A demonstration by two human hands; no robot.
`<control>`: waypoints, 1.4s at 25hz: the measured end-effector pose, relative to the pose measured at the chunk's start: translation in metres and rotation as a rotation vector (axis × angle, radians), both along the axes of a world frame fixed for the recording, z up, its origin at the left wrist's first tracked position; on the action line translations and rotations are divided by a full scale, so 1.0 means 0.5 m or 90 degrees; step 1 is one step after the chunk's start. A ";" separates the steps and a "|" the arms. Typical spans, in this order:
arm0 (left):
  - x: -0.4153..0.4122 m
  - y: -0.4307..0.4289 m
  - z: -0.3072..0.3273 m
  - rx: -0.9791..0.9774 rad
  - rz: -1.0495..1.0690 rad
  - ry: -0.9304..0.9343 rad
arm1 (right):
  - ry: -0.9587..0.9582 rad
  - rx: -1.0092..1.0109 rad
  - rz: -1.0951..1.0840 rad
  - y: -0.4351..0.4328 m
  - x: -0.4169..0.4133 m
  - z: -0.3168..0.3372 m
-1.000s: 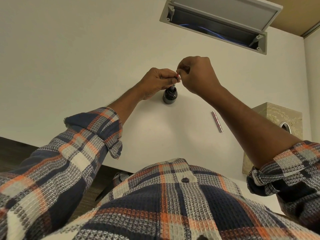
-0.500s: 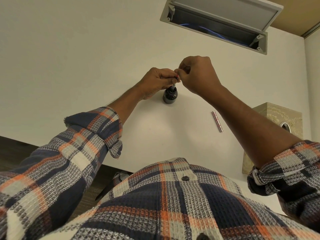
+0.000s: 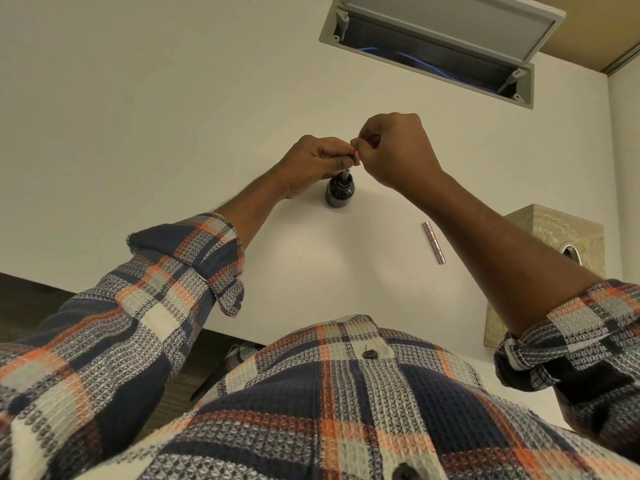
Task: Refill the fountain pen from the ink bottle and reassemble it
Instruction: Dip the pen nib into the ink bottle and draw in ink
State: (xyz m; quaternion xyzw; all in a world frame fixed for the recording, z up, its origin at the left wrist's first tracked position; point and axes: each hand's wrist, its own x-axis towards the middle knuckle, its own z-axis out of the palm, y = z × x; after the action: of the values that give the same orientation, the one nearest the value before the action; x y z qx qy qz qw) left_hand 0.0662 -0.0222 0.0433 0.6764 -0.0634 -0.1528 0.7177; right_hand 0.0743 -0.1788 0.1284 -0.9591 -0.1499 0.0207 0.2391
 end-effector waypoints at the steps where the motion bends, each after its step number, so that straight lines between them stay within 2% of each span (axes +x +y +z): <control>1: 0.001 0.000 0.000 -0.003 0.000 0.003 | -0.001 0.000 0.001 0.000 0.000 -0.001; 35: -0.002 -0.002 0.002 -0.003 -0.005 0.009 | 0.001 -0.005 0.005 0.001 -0.003 -0.001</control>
State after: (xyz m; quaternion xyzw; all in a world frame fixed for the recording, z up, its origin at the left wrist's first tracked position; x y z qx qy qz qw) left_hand 0.0654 -0.0230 0.0445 0.6731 -0.0615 -0.1607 0.7193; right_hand 0.0729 -0.1782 0.1280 -0.9594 -0.1537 0.0227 0.2353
